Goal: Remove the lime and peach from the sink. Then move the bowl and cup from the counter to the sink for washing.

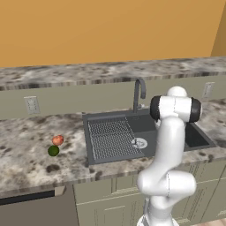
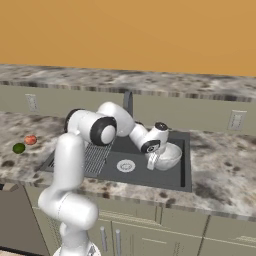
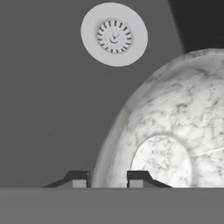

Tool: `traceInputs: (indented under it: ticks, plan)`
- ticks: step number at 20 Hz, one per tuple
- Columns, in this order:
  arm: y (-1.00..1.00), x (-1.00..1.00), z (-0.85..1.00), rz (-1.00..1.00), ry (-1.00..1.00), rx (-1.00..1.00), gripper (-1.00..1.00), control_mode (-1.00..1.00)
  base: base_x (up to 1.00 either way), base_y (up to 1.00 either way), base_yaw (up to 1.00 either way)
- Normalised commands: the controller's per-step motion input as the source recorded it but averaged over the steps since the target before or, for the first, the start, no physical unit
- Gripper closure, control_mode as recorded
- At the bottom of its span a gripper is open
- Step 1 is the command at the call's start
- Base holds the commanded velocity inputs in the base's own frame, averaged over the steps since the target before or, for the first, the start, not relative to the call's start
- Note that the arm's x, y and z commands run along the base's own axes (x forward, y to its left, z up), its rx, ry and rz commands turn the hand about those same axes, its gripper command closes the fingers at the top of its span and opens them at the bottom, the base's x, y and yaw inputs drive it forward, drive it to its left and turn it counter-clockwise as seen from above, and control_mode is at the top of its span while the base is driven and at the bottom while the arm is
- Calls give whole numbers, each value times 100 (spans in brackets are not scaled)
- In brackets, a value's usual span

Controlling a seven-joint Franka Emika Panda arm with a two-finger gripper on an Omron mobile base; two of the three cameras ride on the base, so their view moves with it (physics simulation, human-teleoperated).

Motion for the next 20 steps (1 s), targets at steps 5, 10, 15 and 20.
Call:
traceInputs:
  ticks: [5, 10, 15, 20]
  plan:
    - [-4, 19, -20, 0, 0, -2, 100, -100, 0, 0, 0]
    - [-7, 20, -20, 0, 0, -2, 100, -100, 0, 0, 0]
    - [-4, 18, -12, 0, 0, -1, 100, -100, 0, 0, 0]
    - [-1, 15, -6, 0, 0, 0, 100, -100, 0, 0, 0]
